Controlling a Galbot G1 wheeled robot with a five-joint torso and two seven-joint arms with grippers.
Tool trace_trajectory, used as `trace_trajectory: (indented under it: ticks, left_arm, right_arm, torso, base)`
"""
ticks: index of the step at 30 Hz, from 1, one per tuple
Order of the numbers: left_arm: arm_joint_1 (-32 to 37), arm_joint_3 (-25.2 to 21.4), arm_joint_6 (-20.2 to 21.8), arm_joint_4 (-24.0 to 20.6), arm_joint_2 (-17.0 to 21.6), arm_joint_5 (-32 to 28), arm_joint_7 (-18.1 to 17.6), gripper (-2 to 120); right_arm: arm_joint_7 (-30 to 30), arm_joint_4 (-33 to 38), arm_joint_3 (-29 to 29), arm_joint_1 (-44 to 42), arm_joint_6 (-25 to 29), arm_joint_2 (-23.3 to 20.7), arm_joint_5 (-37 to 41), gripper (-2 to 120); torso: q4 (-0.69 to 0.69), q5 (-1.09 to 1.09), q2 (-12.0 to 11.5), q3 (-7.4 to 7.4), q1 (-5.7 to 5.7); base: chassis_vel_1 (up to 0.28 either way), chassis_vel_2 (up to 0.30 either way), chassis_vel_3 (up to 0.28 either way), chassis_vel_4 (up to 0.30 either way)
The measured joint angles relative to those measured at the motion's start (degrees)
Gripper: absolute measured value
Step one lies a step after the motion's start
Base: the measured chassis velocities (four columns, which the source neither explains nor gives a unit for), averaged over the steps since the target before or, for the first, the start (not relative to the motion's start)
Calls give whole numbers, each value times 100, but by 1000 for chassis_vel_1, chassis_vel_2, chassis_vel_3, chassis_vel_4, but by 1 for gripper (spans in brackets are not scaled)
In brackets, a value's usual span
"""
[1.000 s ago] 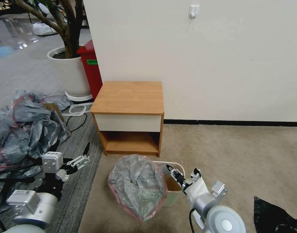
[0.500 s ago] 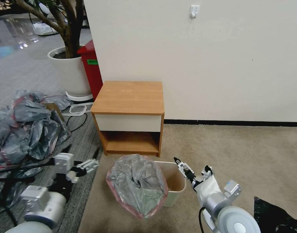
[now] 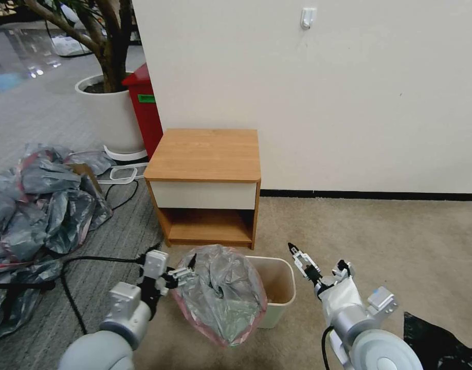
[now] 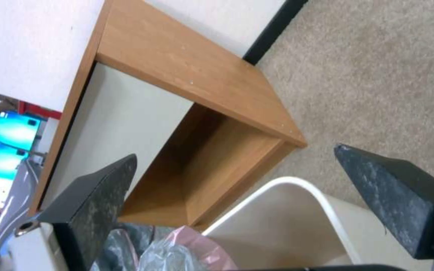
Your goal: Pick up the garbage bag from the table and place it over the trash can.
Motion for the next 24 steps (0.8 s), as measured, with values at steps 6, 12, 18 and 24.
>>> trace_trajectory:
  ticks: [6,12,18,24]
  left_arm:
    - [-382,445,-3,420,45,-9,-85,93]
    - [-833,958,128,849,73,-169,-297,67]
    - [-1126,1229,233,1040,63,-318,-387,65]
    - [-1353,1410,247,1174,30,-348,-391,65]
  right_arm:
    - [5,-53,-8,-2,30,75,-93,100]
    - [5,-157,19,3,79,189,-150,100]
    - [5,-188,65,-12,103,205,-151,100]
    - [5,-212,64,-12,122,224,-153,100]
  torso:
    - [0,0,0,0,0]
    - [0,0,0,0,0]
    - [0,0,0,0,0]
    - [0,0,0,0,0]
  base:
    - [0,0,0,0]
    - [0,0,0,0]
    - [0,0,0,0]
    - [0,0,0,0]
